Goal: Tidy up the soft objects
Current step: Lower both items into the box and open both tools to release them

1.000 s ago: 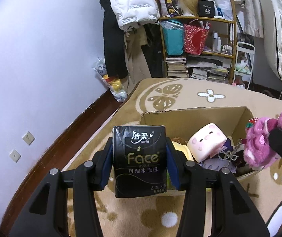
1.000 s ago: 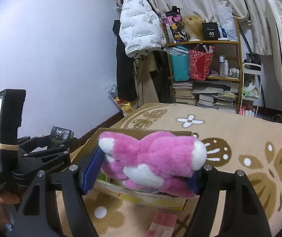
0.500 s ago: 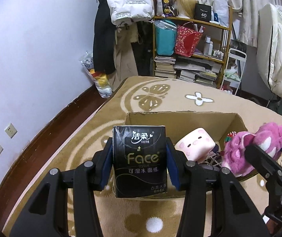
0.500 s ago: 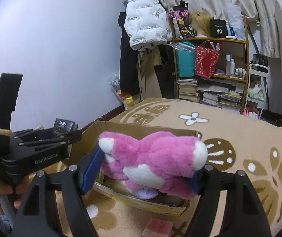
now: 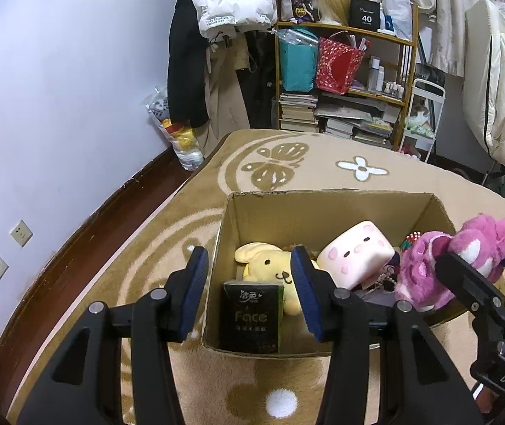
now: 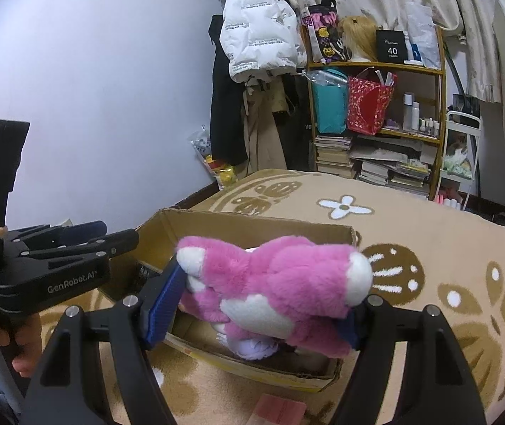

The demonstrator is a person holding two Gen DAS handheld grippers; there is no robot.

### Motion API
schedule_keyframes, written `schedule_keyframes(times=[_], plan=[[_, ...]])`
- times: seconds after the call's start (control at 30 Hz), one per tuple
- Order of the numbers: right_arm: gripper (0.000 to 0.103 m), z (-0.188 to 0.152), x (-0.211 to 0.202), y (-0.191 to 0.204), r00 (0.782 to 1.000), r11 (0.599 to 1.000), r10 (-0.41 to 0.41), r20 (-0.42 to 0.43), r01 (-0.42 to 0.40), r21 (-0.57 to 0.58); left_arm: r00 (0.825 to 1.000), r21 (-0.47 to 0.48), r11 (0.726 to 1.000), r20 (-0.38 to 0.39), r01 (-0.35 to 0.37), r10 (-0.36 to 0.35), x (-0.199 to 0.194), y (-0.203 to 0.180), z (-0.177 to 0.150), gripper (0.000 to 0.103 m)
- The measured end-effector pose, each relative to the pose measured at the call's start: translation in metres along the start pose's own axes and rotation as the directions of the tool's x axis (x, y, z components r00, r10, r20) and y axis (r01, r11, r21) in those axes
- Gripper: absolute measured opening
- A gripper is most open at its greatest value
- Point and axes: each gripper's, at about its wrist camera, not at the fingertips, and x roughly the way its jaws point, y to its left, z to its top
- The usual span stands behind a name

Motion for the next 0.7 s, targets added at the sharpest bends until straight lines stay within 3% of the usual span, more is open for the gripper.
schedule_keyframes(times=[0.27,0.37,0.6,0.7], plan=[[0.095,0.000,-0.002,-0.004,1.000,1.000,0.015,-0.001,-0.015,0.025,1.000,-0.017,1.000,0.005,-0.015,0.015,-0.004,0.006,0.000,0.057],[0.103,0.001,-0.004,-0.007,1.000,0.999,0.010,-0.001,-0.010,0.034,1.000,-0.032,0.999,0.009,-0.029,0.029,-0.009,0.010,0.000,0.071],[0.103,0.001,-0.013,-0.011,1.000,0.998,0.006,-0.012,-0.005,0.057,0.999,-0.079,0.996,0.025,-0.042,0.044,-0.023,0.021,-0.003,0.095],[0.103,-0.002,-0.016,-0.011,1.000,0.998,-0.001,-0.027,0.003,0.066,0.997,-0.097,0.993,0.032,-0.063,0.067,-0.031,0.026,-0.006,0.099]])
